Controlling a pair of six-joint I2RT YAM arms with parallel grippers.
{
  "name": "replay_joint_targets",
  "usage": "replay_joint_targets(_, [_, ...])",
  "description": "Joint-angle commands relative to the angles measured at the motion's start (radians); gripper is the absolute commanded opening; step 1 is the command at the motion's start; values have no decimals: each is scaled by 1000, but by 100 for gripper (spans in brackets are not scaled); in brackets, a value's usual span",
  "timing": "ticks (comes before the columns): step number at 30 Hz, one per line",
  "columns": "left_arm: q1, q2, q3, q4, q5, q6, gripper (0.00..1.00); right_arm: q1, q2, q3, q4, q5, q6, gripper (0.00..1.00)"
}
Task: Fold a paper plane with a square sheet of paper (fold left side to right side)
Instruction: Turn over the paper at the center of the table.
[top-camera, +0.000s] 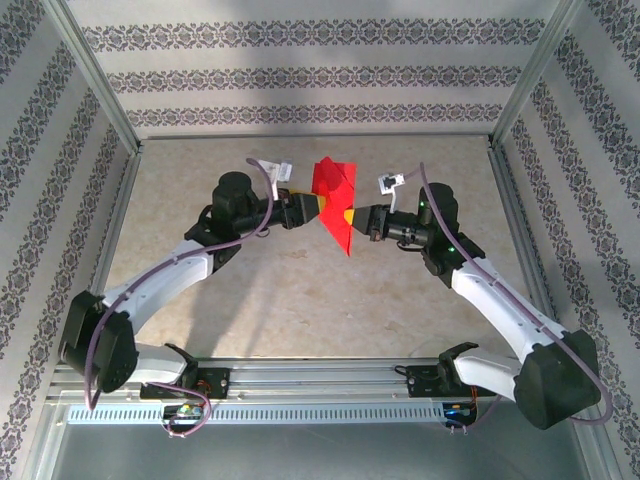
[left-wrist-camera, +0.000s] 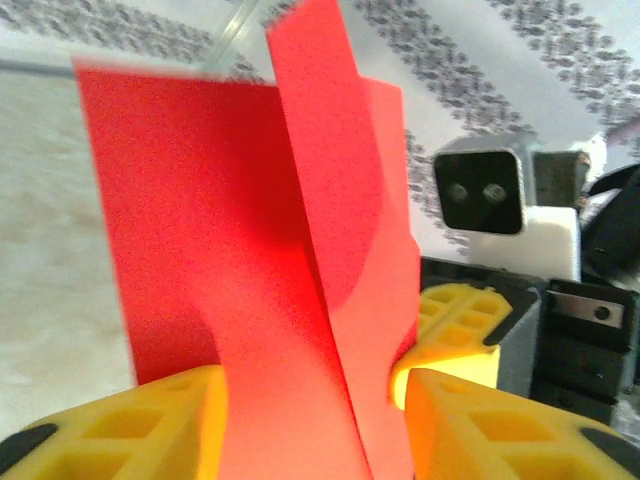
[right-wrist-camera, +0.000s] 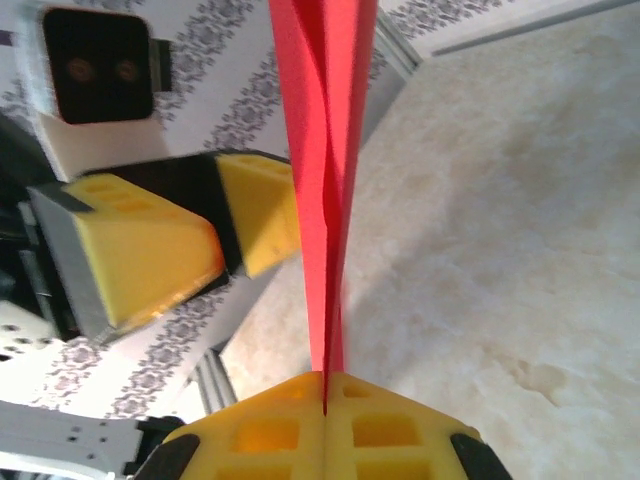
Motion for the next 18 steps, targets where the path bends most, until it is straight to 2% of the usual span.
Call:
replay_joint_targets(1, [20,-110,-19,-176,-210,123,53,53,-28,72,-230,156,-187,1])
replay_joint_targets(3, [23,-164,-33,-241,-312,157,53,111,-17,117,-354,310,-275,1])
replay_joint_targets(7, [24,-284,-73,-310,-531,202,57,279,65,223,-584,741,-410,1])
replay_joint_targets(11, [25,-402,-129,-333,-726,217,59,420,227,338,-738,1087,-435,1])
replay_joint_targets(14, [26,-487,-163,-358,-860,220,59,492,354,417,-819,1269,-415,1])
replay_joint_targets(18, [27,-582,-185,-421,-1037,219,62,544,514,516,-900,1408,-373,1])
